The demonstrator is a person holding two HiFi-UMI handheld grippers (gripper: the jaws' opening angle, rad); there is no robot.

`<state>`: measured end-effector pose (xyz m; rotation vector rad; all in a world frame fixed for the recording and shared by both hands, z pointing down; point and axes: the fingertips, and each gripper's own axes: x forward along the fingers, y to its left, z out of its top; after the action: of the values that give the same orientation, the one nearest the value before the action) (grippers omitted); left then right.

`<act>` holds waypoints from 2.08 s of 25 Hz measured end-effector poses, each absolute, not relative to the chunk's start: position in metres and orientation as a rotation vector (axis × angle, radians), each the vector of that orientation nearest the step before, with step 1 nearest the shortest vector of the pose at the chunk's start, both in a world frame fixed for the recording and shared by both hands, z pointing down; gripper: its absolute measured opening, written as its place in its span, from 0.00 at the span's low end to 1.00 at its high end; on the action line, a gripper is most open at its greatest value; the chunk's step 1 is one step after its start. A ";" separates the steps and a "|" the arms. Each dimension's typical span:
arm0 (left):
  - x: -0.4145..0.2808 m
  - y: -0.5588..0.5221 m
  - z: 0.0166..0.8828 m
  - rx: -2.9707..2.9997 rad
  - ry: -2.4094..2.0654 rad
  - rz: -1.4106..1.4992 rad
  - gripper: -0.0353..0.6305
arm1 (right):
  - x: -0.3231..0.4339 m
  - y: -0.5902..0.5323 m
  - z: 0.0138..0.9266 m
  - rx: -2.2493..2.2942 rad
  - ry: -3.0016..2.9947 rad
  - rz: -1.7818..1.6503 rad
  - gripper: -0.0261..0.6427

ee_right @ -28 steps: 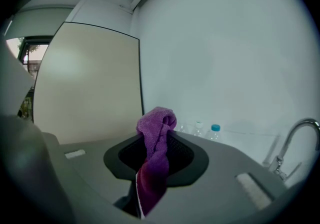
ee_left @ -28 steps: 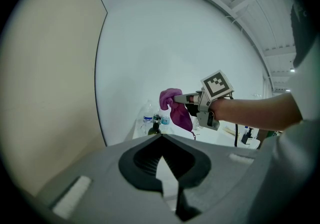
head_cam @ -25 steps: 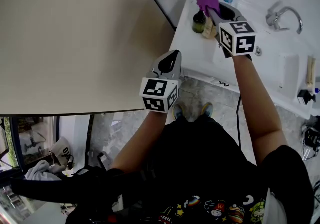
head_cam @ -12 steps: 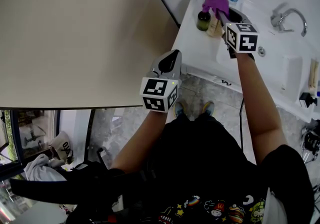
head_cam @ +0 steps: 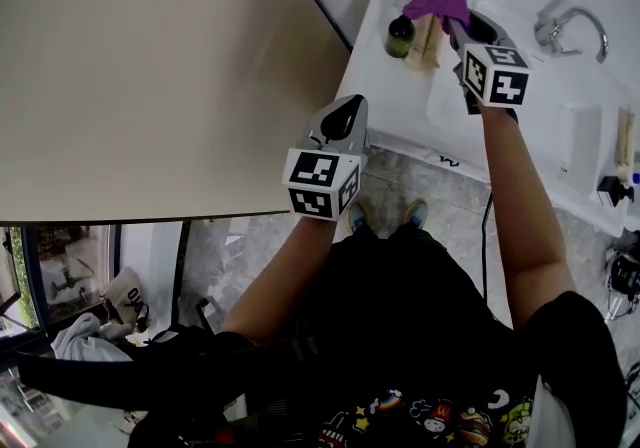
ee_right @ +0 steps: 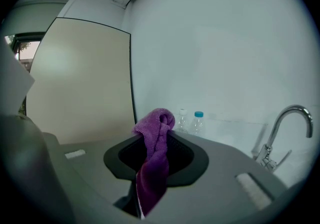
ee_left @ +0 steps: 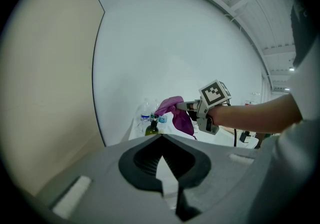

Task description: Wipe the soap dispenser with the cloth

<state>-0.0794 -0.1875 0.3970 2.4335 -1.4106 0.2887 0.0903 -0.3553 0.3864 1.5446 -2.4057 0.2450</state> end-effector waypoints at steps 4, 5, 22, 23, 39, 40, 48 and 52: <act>-0.074 -0.189 0.399 2.439 -1.399 0.290 0.05 | 0.081 -0.358 0.379 1.497 -2.455 0.223 0.21; -0.074 -0.189 0.399 2.440 -1.397 0.289 0.05 | 0.078 -0.359 0.377 1.483 -2.463 0.213 0.21; -0.103 -0.186 0.410 2.389 -1.426 0.313 0.05 | 0.088 -0.409 0.367 1.618 -2.401 0.209 0.21; -0.104 -0.186 0.411 2.386 -1.425 0.317 0.05 | 0.095 -0.412 0.367 1.641 -2.395 0.214 0.21; -0.102 -0.200 0.417 2.413 -1.362 0.302 0.05 | 0.060 -0.292 0.400 1.542 -2.488 0.274 0.21; -0.102 -0.200 0.418 2.415 -1.357 0.303 0.05 | 0.053 -0.285 0.406 1.529 -2.488 0.290 0.21; -0.109 -0.197 0.424 2.418 -1.340 0.316 0.05 | 0.016 -0.252 0.452 1.443 -2.453 0.371 0.21; -0.115 -0.198 0.434 2.411 -1.338 0.345 0.05 | 0.008 -0.248 0.487 1.412 -2.363 0.396 0.21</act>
<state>-0.1153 -0.1979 0.4340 2.4114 -1.3375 0.3450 0.0083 -0.2479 0.4870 1.4119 -2.3628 0.3964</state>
